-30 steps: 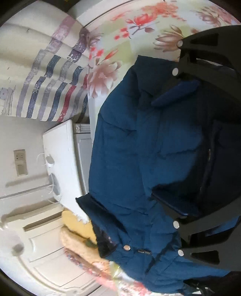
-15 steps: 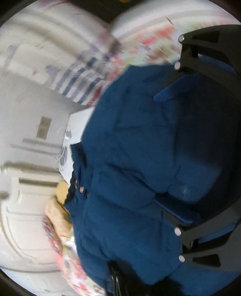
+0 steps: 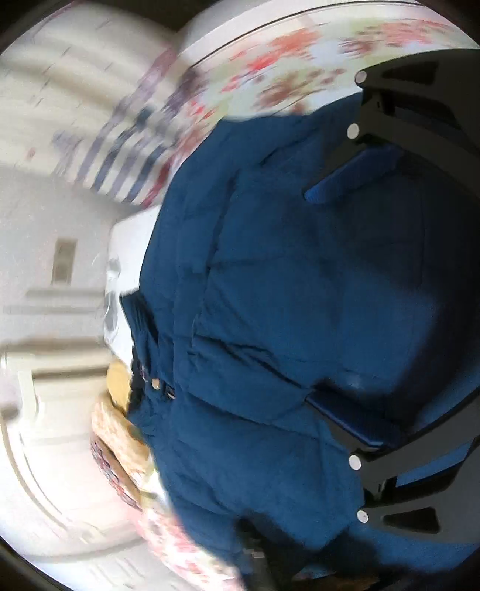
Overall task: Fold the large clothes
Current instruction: 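Move both tools to the jacket hem beside the zipper, then grasp the jacket hem with the left tool while the right tool grasps the hem beside it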
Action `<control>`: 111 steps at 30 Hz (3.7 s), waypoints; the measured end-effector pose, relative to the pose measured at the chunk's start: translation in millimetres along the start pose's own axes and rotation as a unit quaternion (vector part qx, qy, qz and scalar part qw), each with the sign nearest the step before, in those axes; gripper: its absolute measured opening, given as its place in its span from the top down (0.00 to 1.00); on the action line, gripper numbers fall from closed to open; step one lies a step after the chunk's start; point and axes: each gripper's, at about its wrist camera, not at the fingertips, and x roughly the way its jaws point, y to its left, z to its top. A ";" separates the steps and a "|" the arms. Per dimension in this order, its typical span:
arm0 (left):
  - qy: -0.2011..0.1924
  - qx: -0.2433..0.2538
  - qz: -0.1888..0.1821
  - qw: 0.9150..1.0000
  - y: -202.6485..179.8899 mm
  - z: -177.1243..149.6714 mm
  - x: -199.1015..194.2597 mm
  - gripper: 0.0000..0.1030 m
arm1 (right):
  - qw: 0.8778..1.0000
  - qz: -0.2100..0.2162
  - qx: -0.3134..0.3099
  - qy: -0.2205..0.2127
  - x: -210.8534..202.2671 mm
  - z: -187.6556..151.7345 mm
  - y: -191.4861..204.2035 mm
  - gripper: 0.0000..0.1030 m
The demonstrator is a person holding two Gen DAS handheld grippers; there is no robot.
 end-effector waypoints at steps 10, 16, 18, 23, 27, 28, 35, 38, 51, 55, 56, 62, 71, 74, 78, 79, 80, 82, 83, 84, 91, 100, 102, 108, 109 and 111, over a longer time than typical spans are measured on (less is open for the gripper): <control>0.053 0.086 -0.017 0.995 -29.1 -93.0 -29.2 0.04 | 0.994 -0.001 -0.082 0.070 -12.8 -75.7 36.6 0.02; 0.046 0.067 0.015 0.997 5.9 -105.7 -46.4 0.04 | 0.993 -0.021 -0.090 0.072 -49.2 -91.0 23.7 0.03; 0.054 0.053 0.023 0.997 30.5 -117.9 -46.8 0.04 | 0.990 -0.043 -0.094 0.092 -49.4 -107.7 7.8 0.03; 0.050 -0.019 0.014 0.998 69.4 -128.0 -61.4 0.05 | 0.995 -0.037 -0.058 0.066 -75.9 -129.6 -7.9 0.03; -0.002 0.000 -0.050 0.999 48.7 -146.0 -117.0 0.05 | 0.996 0.021 -0.083 0.022 -118.1 -150.1 14.9 0.03; -0.009 0.022 -0.062 0.998 34.5 -155.3 -129.3 0.05 | 0.994 0.020 -0.101 0.020 -125.0 -159.2 24.8 0.03; 0.013 0.106 -0.035 0.994 -11.1 -208.0 -115.4 0.04 | 0.990 0.017 -0.137 0.042 -112.9 -194.8 46.2 0.03; 0.027 0.094 -0.040 0.994 -3.7 -208.9 -118.9 0.04 | 0.990 0.009 -0.132 0.053 -120.0 -195.9 47.9 0.03; 0.026 0.094 -0.038 0.995 28.6 -245.1 -150.3 0.04 | 0.983 0.058 -0.172 0.040 -156.5 -245.2 55.3 0.03; -0.020 0.123 -0.064 0.990 12.0 -249.8 -182.3 0.05 | 0.980 0.060 -0.192 -0.002 -185.3 -254.9 59.0 0.03; -0.026 0.132 -0.092 0.987 6.4 -255.0 -189.7 0.05 | 0.978 0.066 -0.199 -0.011 -190.0 -260.6 59.5 0.03; -0.016 0.161 -0.087 0.983 -9.2 -277.5 -175.7 0.04 | 0.981 0.080 -0.179 -0.002 -186.4 -282.5 40.6 0.03; -0.024 0.077 -0.059 0.995 63.5 -294.6 -187.7 0.04 | 0.994 0.050 -0.097 -0.006 -199.9 -304.9 -35.3 0.02; -0.026 0.080 -0.059 0.995 69.7 -300.4 -194.4 0.04 | 0.993 0.041 -0.107 -0.011 -204.5 -312.0 -34.3 0.03; -0.038 0.071 -0.050 0.995 78.6 -297.5 -209.7 0.04 | 0.996 0.046 -0.078 -0.017 -221.0 -309.1 -49.8 0.03; -0.046 0.055 -0.054 0.996 88.5 -297.3 -216.2 0.04 | 0.997 0.041 -0.059 -0.025 -227.8 -309.4 -61.0 0.03; -0.048 0.041 -0.059 0.996 98.7 -296.6 -218.2 0.04 | 0.998 0.040 -0.041 -0.027 -231.9 -309.5 -71.5 0.03; -0.039 -0.001 -0.069 0.997 123.3 -297.0 -217.1 0.04 | 0.999 0.041 -0.002 -0.017 -234.3 -314.7 -96.2 0.03; -0.035 -0.017 -0.067 0.997 132.7 -296.7 -214.2 0.04 | 0.999 0.046 0.017 -0.012 -234.3 -318.6 -106.7 0.03; -0.030 -0.028 -0.068 0.997 136.9 -297.7 -211.5 0.05 | 0.998 0.053 0.029 -0.009 -234.2 -321.3 -111.7 0.07; -0.014 0.001 -0.110 0.994 124.5 -303.7 -210.2 0.05 | 0.987 0.137 0.077 0.025 -217.7 -341.0 -116.9 0.25; -0.013 -0.011 -0.133 0.991 130.9 -311.9 -219.6 0.56 | 0.976 0.199 0.083 0.004 -225.9 -346.0 -112.6 0.59; -0.011 -0.015 -0.141 0.990 135.8 -311.1 -219.1 0.60 | 0.974 0.215 0.074 -0.013 -236.1 -343.0 -112.4 0.65; -0.014 -0.061 -0.176 0.982 146.6 -308.3 -209.2 0.48 | 0.969 0.230 0.077 -0.039 -225.2 -330.8 -112.3 0.62; -0.014 -0.062 -0.182 0.981 145.2 -307.3 -209.0 0.46 | 0.967 0.239 0.083 -0.036 -221.6 -328.3 -113.9 0.62; -0.010 -0.053 -0.188 0.981 138.5 -304.2 -207.2 0.45 | 0.966 0.244 0.080 -0.036 -214.0 -320.3 -110.6 0.62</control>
